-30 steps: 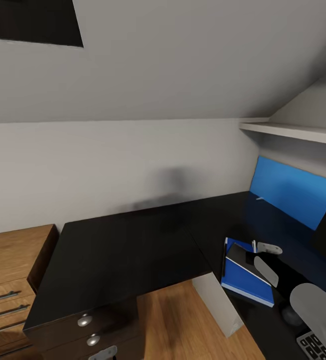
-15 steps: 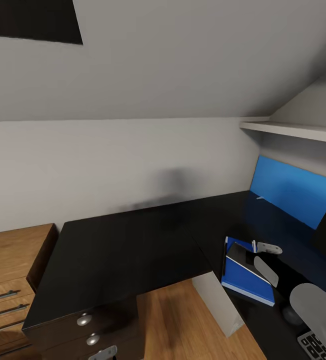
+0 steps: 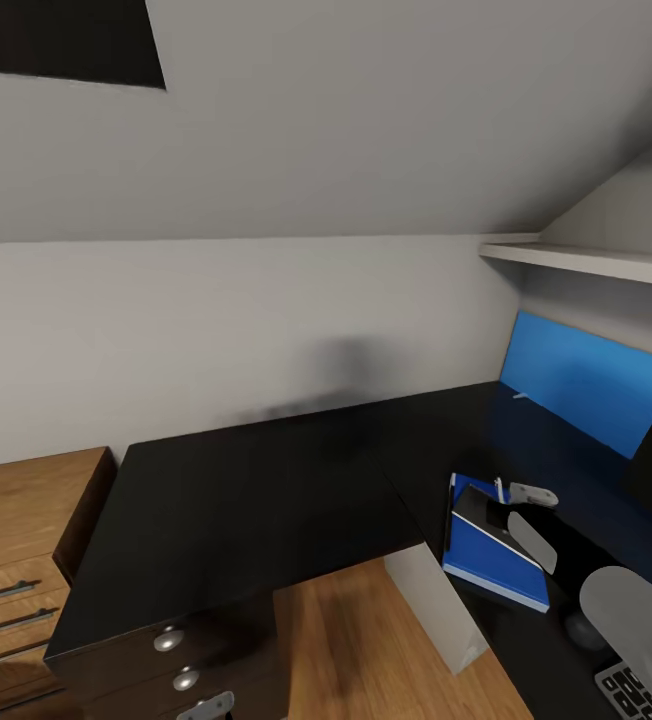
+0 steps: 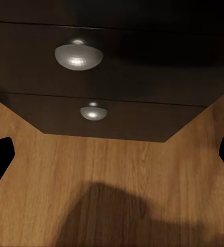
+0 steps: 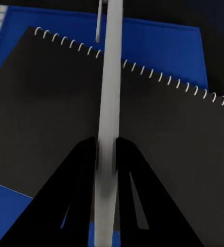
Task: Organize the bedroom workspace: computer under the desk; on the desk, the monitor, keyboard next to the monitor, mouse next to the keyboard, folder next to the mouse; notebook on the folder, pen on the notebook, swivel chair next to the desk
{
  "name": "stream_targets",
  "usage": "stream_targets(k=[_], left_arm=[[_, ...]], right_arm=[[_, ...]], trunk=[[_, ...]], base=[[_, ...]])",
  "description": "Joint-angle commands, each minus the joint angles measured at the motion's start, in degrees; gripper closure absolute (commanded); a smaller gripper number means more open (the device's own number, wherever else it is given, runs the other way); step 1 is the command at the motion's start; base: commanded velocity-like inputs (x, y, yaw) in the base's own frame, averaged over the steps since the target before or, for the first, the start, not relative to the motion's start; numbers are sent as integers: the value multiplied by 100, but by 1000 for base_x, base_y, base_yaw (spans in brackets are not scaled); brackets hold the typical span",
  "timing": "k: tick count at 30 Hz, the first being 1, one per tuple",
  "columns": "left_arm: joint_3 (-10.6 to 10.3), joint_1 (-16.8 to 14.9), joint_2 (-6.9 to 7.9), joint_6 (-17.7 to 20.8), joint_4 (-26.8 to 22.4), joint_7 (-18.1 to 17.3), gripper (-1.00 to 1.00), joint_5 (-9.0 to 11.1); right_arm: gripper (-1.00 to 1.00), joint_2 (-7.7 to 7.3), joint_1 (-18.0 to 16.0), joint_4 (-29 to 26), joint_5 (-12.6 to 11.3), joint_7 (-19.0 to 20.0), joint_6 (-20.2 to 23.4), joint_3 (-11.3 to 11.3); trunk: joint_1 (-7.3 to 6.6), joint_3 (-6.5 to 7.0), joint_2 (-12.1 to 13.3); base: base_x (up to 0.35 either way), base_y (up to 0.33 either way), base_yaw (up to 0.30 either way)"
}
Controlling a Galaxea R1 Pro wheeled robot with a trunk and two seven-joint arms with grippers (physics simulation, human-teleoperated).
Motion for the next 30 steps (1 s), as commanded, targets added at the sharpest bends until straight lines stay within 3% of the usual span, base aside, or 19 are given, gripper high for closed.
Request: stream_targets(k=[1,25,30], left_arm=[[-49,-8,4,-35,-3,33,-100,54],[-49,-8,4,-35,-1,33,-100,54],[-49,-8,1,-35,-1,33,-100,54]], right_arm=[[100,-9,-5,-14,-56,-28,15,47],[100,-10,-11,-15,-56,25,52,45],[100,-10,-8,-14,-56,25,59,45]], trunk=[[0,-7,-4],[0,-7,-4],[110,-97,-205]], base=[[0,0,0],[0,0,0],[0,0,0]])
